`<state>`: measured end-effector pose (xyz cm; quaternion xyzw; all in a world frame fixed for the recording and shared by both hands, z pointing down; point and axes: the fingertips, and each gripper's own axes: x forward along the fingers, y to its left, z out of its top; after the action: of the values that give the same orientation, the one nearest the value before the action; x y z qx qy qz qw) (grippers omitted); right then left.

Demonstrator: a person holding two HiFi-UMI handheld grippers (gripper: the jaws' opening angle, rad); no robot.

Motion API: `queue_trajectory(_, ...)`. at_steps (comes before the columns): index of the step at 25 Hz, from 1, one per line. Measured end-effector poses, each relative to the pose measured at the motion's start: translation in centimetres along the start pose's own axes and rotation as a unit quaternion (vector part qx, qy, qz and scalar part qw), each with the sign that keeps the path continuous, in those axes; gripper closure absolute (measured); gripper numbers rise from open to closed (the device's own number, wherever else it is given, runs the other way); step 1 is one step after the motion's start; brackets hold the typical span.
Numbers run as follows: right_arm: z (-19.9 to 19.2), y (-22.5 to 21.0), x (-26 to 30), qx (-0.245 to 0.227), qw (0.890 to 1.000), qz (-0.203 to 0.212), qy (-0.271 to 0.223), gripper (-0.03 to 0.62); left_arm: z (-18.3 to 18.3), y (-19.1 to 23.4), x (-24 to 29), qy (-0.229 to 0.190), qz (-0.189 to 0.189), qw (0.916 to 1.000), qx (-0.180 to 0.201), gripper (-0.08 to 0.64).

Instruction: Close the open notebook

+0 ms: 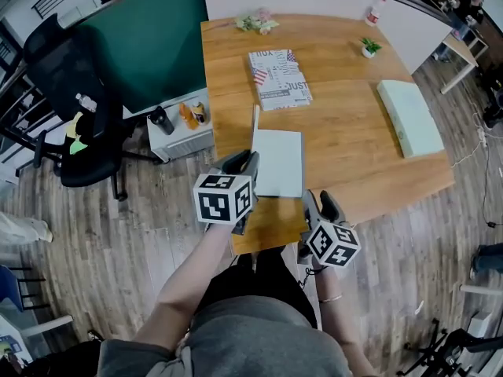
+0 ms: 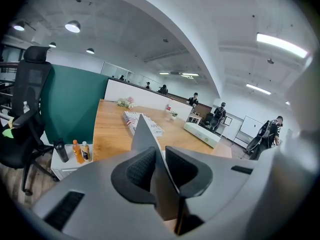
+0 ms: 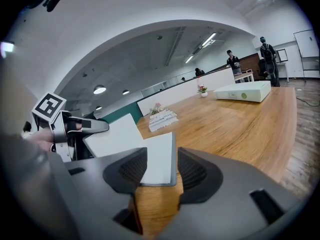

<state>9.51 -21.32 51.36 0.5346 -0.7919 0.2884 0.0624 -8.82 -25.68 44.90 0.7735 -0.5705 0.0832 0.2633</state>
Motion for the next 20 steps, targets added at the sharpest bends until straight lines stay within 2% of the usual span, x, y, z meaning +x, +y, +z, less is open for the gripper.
queue_trajectory(13, 0.2, -2.2, -0.9, 0.015, 1.0, -0.023, -0.003, 0.402, -1.3, -4.7, 3.3, 0.033, -0.044, 0.998, 0.03, 0.486)
queue_trajectory(20, 0.1, -3.7, -1.5, 0.023, 0.999, -0.036, -0.005, 0.402, -2.8, -6.8, 5.4, 0.061, -0.053, 0.9952, 0.055, 0.486)
